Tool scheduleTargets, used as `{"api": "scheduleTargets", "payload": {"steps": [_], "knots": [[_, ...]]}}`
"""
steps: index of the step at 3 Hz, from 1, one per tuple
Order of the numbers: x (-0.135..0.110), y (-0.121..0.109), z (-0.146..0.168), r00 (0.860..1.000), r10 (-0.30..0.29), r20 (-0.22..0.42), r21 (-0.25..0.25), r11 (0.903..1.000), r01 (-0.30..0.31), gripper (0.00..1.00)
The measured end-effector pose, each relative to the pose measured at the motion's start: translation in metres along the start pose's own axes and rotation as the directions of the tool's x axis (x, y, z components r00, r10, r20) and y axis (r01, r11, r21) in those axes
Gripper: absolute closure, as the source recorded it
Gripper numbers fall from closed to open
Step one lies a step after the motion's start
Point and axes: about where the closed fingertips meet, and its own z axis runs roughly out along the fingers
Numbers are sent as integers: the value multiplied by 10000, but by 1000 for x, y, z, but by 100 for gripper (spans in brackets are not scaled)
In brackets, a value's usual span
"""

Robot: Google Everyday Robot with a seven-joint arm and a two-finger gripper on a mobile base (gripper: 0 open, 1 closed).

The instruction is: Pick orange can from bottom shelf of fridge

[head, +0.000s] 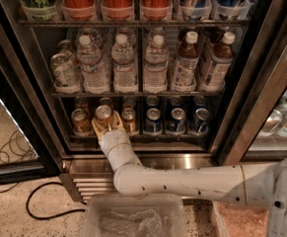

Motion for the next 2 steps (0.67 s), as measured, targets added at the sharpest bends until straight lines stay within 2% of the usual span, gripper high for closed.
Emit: {"api": "scheduleTargets", "payload": {"steps": [1,2], "knots": [[-5,-4,-20,9995,-16,302,-640,9979,35,100],[-4,-4,-21,9995,-16,302,-653,9979,36,100]]}}
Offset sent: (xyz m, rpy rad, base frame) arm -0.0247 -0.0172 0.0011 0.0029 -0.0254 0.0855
